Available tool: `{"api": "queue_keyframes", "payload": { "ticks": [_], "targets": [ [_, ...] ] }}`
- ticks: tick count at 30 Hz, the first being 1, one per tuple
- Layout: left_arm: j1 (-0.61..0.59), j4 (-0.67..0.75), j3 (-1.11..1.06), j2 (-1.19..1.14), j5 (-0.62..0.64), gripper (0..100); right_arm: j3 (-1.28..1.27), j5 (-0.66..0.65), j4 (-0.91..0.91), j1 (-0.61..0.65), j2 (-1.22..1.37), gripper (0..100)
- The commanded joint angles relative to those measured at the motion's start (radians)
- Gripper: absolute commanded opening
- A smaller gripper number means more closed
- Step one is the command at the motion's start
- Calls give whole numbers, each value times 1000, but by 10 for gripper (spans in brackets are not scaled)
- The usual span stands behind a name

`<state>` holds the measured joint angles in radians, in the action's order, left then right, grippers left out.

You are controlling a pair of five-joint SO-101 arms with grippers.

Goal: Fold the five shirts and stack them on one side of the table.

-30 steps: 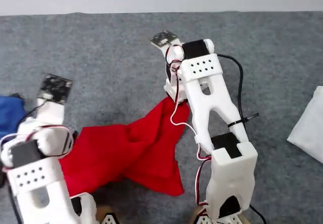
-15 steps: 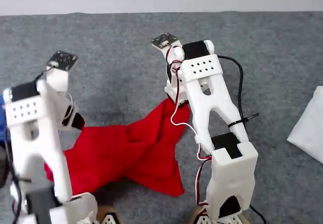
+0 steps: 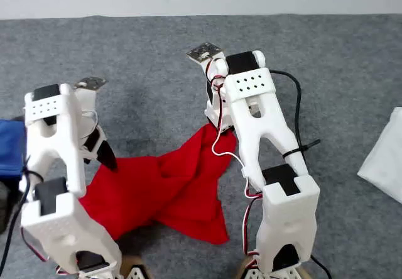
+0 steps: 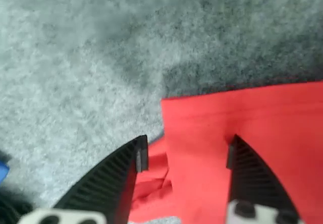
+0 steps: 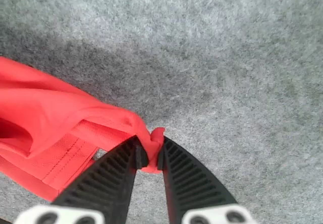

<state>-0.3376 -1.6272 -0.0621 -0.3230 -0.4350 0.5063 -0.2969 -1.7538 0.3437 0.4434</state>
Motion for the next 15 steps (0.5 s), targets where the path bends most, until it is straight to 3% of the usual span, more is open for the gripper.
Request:
{"api": "queue_keyframes", "payload": {
  "ticks": [1,15],
  "targets": [
    [23,-11,53,-40,-15,257,8,12,-41,-8,-12,10],
    [28,-20,142,-235,-17,253,8,12,-41,-8,-18,10]
  ]
}}
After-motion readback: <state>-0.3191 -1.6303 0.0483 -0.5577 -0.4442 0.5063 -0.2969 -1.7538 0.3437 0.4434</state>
